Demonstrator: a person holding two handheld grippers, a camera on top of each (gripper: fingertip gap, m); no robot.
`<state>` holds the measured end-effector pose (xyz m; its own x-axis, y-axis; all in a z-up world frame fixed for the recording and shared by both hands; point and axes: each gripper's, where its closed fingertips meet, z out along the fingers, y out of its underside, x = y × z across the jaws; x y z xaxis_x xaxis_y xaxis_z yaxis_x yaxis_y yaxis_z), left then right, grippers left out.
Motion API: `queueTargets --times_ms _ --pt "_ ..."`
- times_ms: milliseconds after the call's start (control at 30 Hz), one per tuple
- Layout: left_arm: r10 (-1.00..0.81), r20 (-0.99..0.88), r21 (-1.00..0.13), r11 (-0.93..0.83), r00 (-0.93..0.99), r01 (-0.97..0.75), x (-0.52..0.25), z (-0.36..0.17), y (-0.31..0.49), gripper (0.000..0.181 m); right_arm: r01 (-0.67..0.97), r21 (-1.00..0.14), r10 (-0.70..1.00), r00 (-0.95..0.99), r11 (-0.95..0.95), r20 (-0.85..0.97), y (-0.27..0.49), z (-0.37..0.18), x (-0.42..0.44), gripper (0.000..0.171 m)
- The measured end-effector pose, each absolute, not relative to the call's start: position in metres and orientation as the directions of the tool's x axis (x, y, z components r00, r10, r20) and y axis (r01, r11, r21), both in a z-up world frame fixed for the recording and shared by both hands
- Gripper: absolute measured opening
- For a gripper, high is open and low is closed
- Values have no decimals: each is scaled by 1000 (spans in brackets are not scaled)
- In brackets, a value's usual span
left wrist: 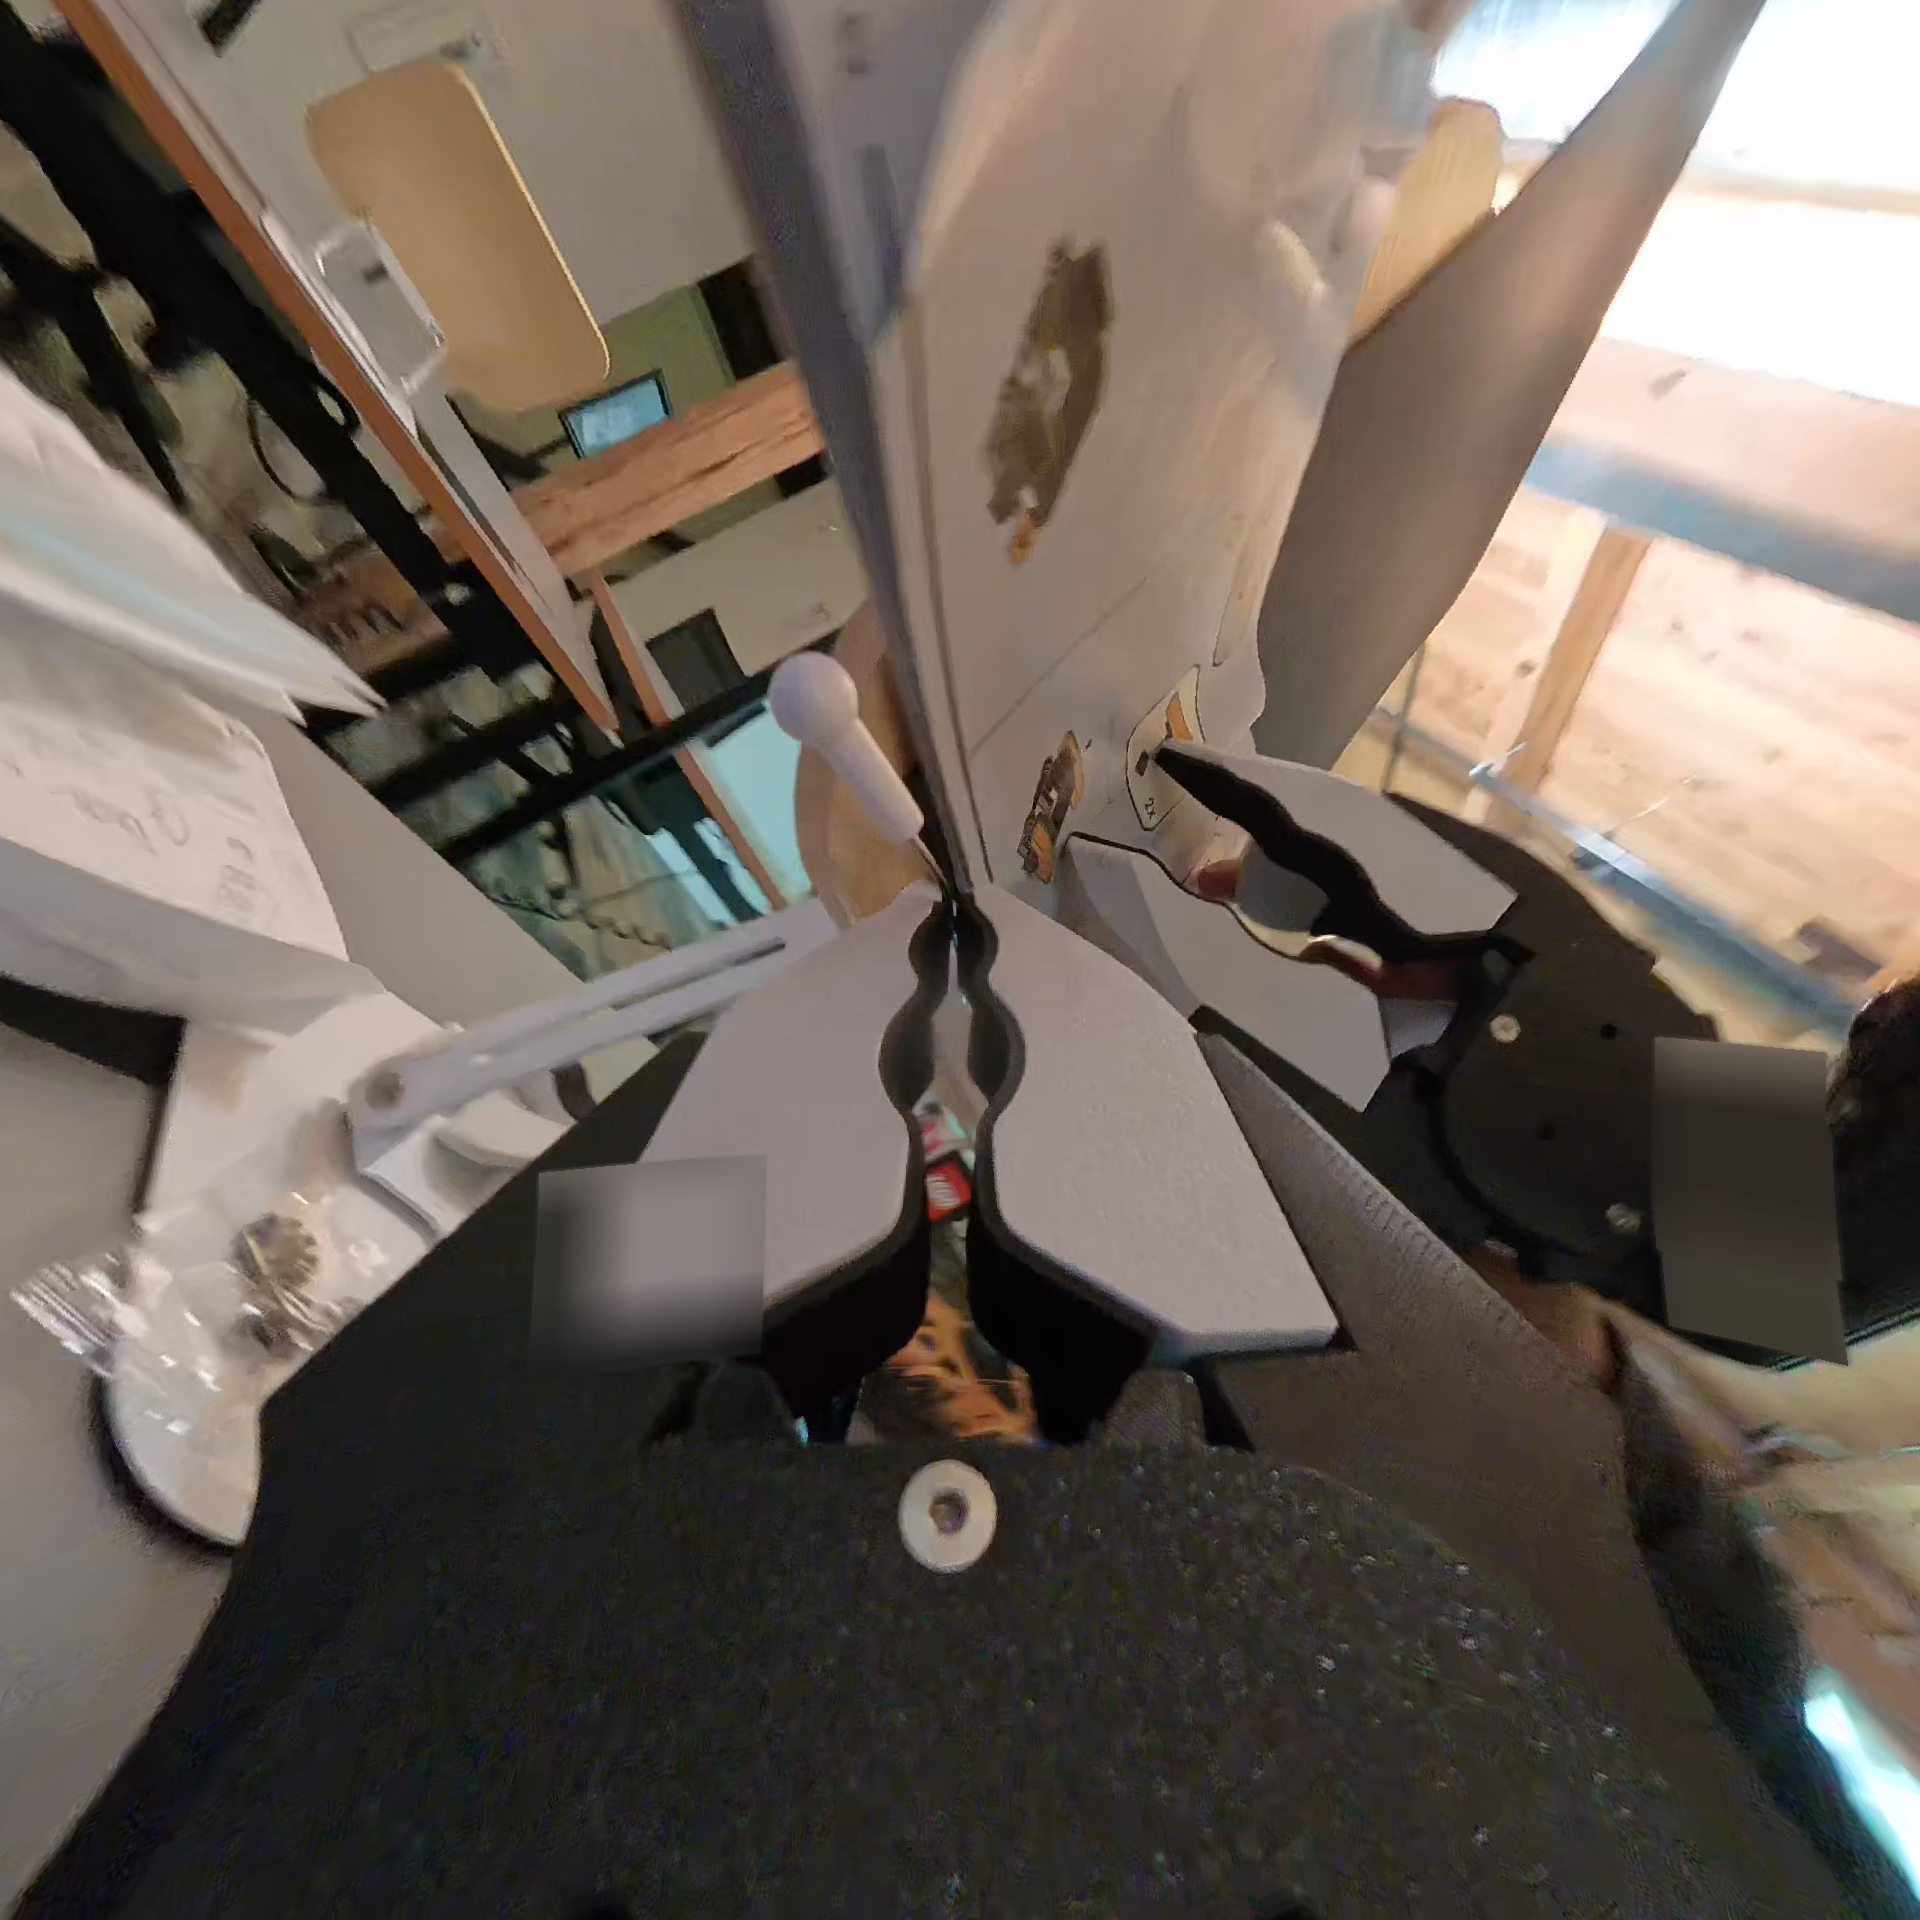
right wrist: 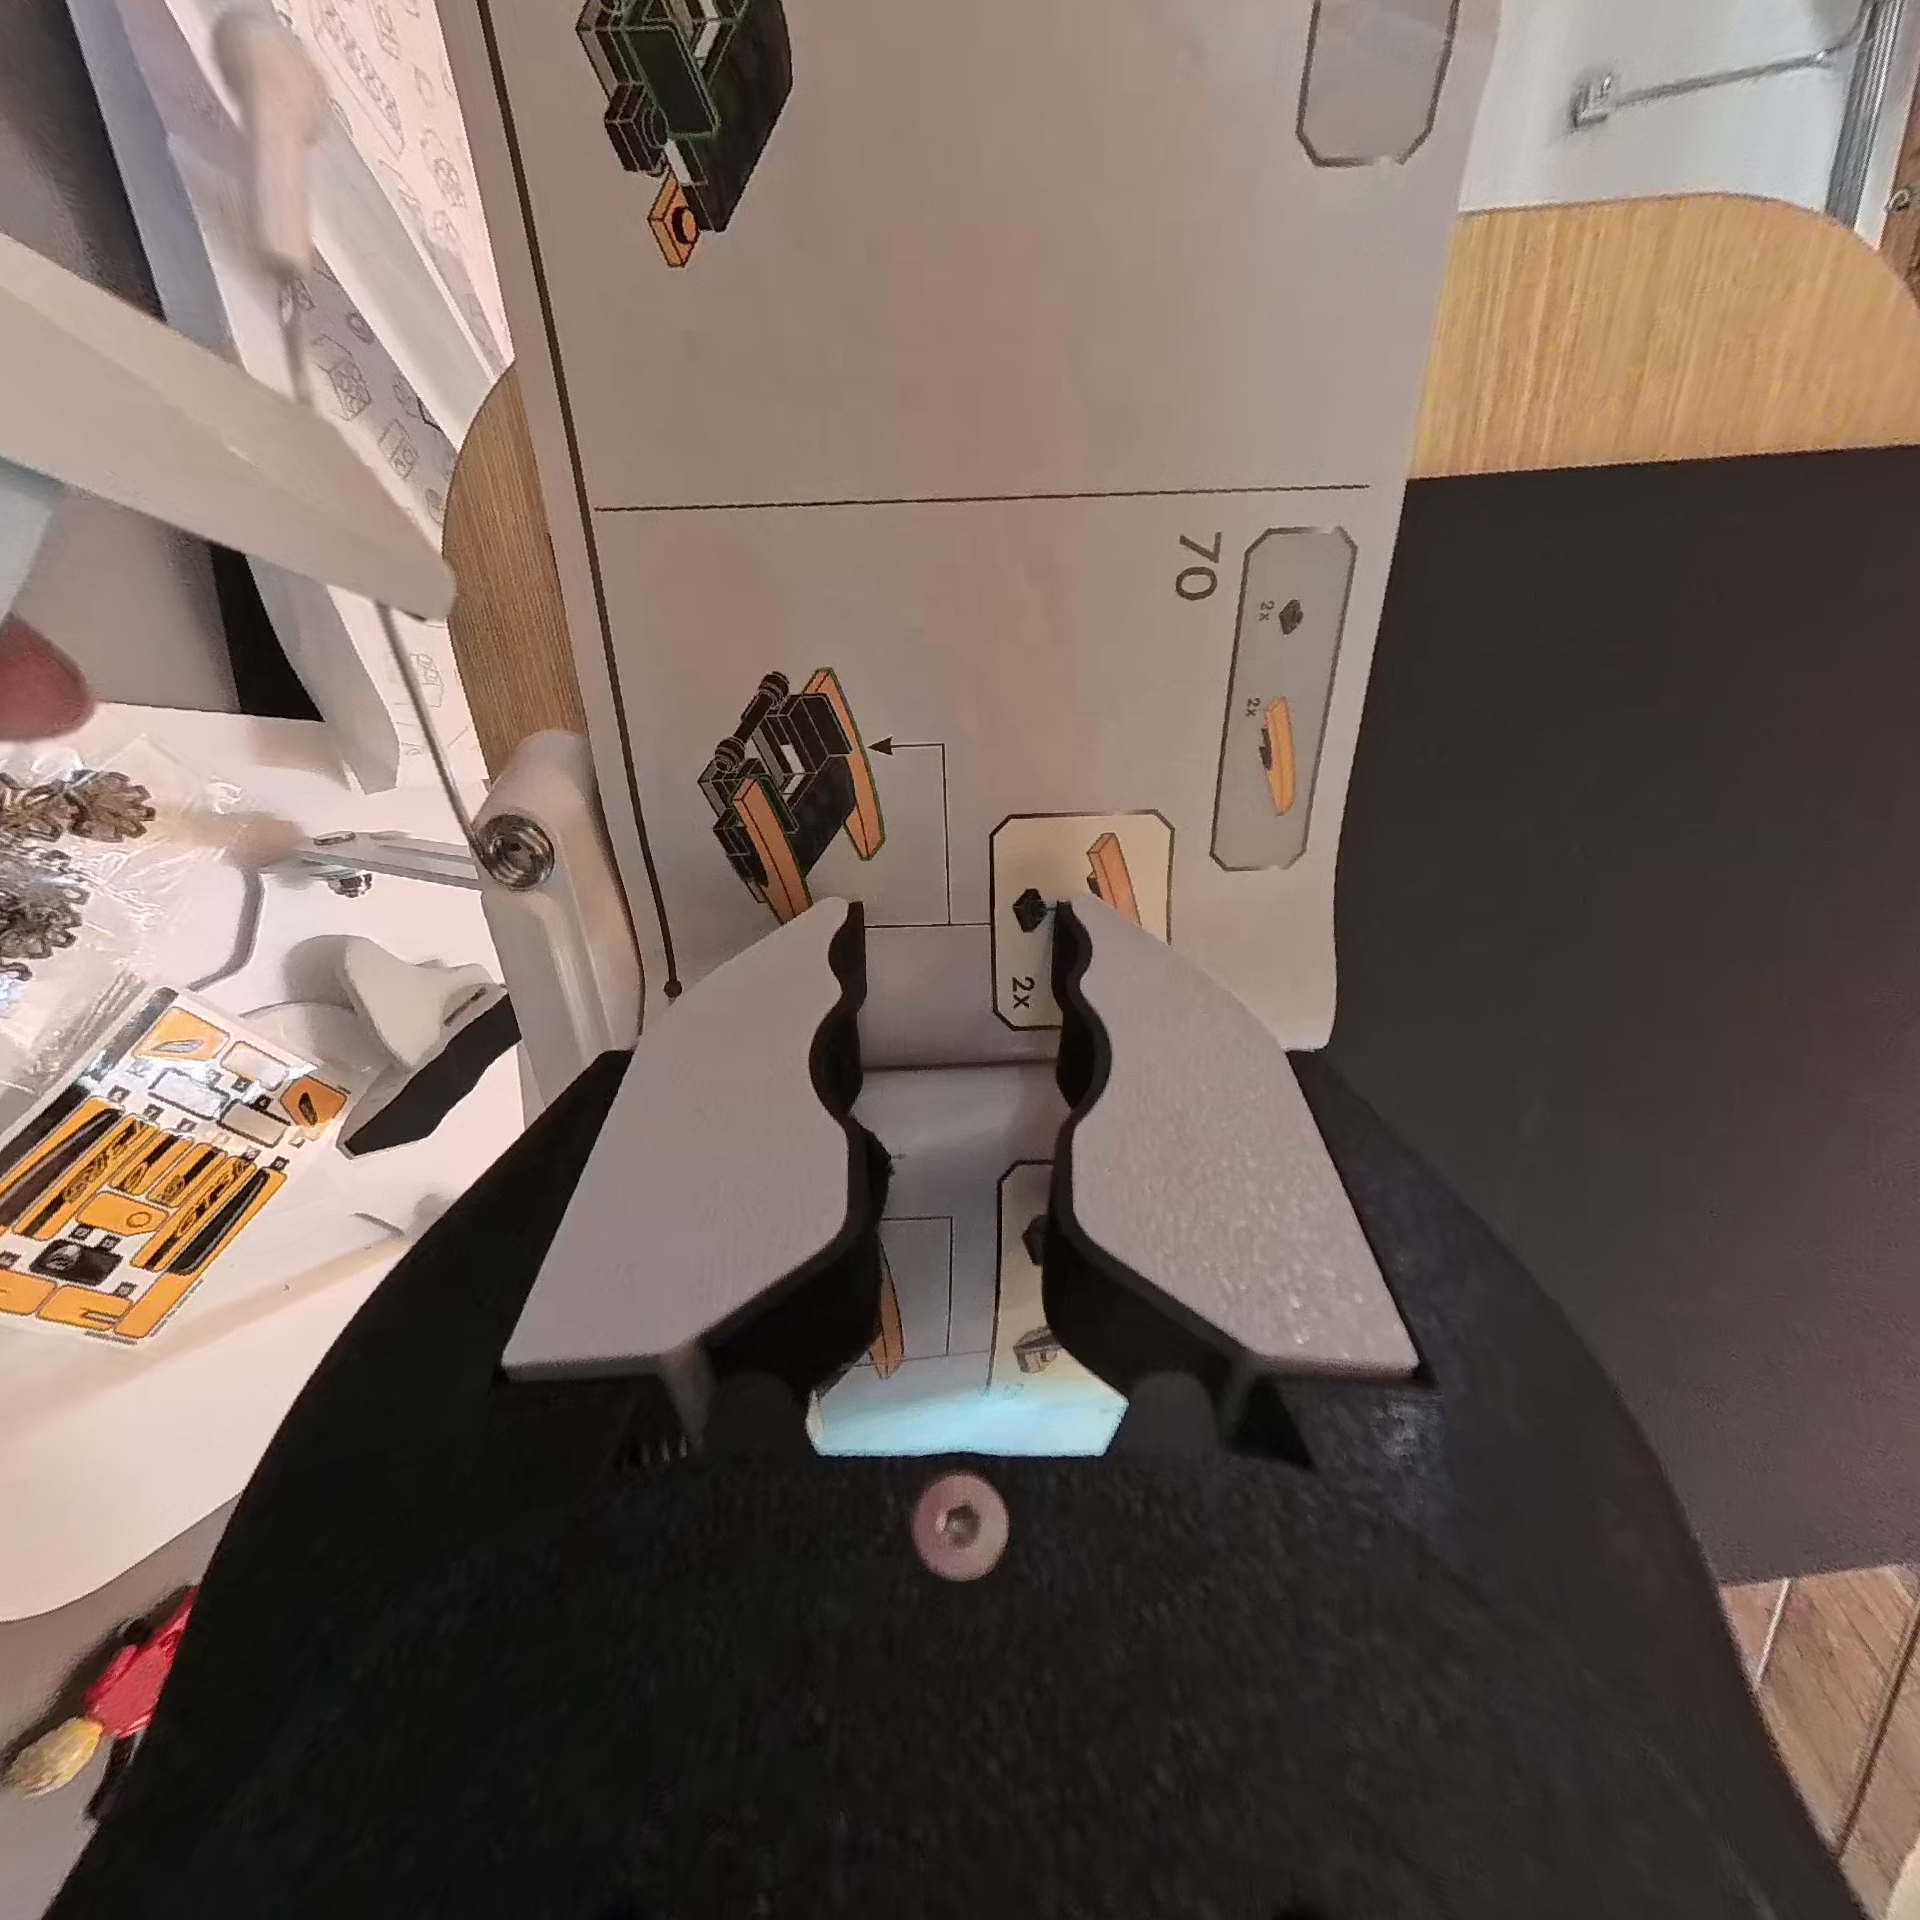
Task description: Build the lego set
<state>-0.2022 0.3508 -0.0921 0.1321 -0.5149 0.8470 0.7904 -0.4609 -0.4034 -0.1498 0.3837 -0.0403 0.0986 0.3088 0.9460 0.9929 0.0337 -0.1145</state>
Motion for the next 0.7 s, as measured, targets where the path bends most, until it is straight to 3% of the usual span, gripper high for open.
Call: queueTargets --times_ms 100,233,333,400,500,633,700 --pt "-594 680 -689 -316 431 652 -199 -78 350 1 993 -113 317 101 21 943 384 -41 -150 34" --pt "-645 263 -961 -107 717 257 -186 -62 354 1 992 -124 326 110 21 939 385 -41 -150 34" --pt "-684 -27 -999 -7 729 -45 -171 -57 357 1 992 -123 322 106 33 941 384 -41 -150 34" --pt "-728 -75 -991 -20 682 -130 -165 -57 360 1 992 -120 318 100 43 943 384 -41 -150 34" --pt "-752 -81 -979 -64 655 -195 -164 -60 366 1 993 -108 308 86 56 947 383 -41 -151 33" --pt "-763 12 -979 -140 646 -146 -163 -60 368 1 992 -93 257 68 90 964 375 -36 -146 36" --pt "-764 -6 -980 -123 645 -154 -163 -60 368 1 983 -152 265 121 99 957 362 -36 -138 36"
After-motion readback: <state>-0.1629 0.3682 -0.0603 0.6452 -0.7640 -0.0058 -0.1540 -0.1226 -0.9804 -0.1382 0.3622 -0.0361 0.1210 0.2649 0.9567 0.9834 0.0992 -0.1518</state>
